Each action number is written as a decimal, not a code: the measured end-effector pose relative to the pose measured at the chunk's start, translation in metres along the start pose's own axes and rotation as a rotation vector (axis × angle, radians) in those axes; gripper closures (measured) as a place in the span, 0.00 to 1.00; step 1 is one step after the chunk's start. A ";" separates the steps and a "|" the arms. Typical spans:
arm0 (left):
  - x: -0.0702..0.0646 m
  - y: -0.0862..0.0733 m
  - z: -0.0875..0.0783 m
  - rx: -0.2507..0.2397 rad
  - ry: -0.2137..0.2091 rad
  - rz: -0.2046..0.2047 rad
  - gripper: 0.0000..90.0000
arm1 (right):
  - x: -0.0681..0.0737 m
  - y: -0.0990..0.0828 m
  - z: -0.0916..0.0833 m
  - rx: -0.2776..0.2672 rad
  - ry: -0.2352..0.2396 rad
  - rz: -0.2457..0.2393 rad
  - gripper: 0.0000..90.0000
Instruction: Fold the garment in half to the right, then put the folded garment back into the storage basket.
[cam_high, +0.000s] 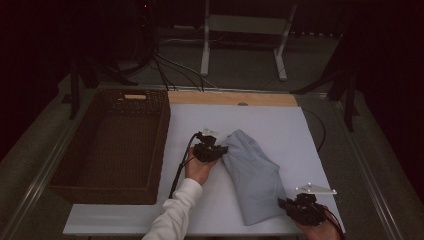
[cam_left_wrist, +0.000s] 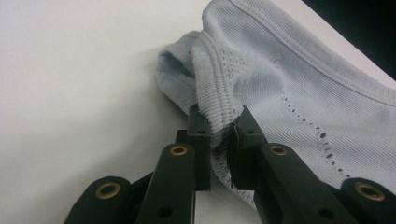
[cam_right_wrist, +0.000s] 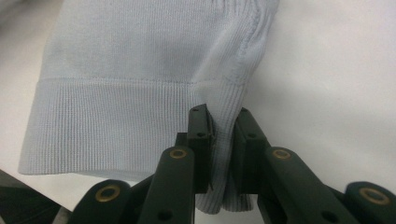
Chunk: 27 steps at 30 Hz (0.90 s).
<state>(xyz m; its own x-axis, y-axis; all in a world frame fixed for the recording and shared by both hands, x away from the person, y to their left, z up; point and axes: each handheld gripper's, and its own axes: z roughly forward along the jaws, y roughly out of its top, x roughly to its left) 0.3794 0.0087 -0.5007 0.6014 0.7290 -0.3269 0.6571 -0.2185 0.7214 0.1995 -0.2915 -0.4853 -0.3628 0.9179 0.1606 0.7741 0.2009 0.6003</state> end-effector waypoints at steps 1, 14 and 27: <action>-0.001 0.001 -0.001 0.000 -0.001 0.004 0.91 | 0.000 0.000 0.000 -0.001 0.000 0.000 0.89; -0.003 0.008 -0.010 -0.004 -0.001 0.023 0.91 | 0.003 0.002 -0.001 -0.034 0.026 0.020 0.89; -0.005 0.017 -0.019 -0.011 0.009 0.037 0.91 | 0.007 0.008 -0.004 -0.065 0.073 0.066 0.90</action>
<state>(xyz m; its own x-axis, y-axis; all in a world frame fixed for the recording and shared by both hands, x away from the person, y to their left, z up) 0.3792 0.0137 -0.4757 0.6209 0.7267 -0.2941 0.6295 -0.2386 0.7394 0.2008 -0.2854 -0.4761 -0.3509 0.9004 0.2572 0.7632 0.1158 0.6358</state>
